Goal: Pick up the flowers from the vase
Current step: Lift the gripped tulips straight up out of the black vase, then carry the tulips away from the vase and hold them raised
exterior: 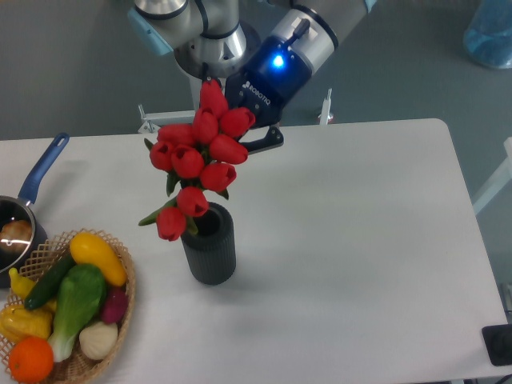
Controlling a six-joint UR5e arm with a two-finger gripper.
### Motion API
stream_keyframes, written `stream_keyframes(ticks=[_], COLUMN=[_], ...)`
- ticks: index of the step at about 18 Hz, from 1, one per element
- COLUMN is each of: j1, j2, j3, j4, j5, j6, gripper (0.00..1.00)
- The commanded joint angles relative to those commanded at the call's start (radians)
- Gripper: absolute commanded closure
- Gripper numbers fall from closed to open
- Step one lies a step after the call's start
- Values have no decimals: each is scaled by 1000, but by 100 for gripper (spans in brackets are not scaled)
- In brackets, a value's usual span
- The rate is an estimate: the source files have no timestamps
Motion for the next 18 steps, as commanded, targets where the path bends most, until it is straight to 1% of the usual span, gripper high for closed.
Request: stream_keyframes(ticks=[2, 5, 6, 8, 9, 11, 13, 16, 18], j1=[20, 75, 101, 146, 149, 146, 143, 146, 146], j2=[-3, -17, -21, -50, -58, -63, -63, -72, -83], j3=[24, 58, 64, 98, 112, 115, 106, 85, 88], j4=[2, 5, 6, 9, 9, 8, 2, -2, -2], j5=[0, 20, 34, 93, 141, 266, 391, 526, 624], j6=[-15, -11, -8, -3, 0, 15, 59, 102, 144], gripper=[100, 100, 100, 100, 100, 100, 100, 100, 100])
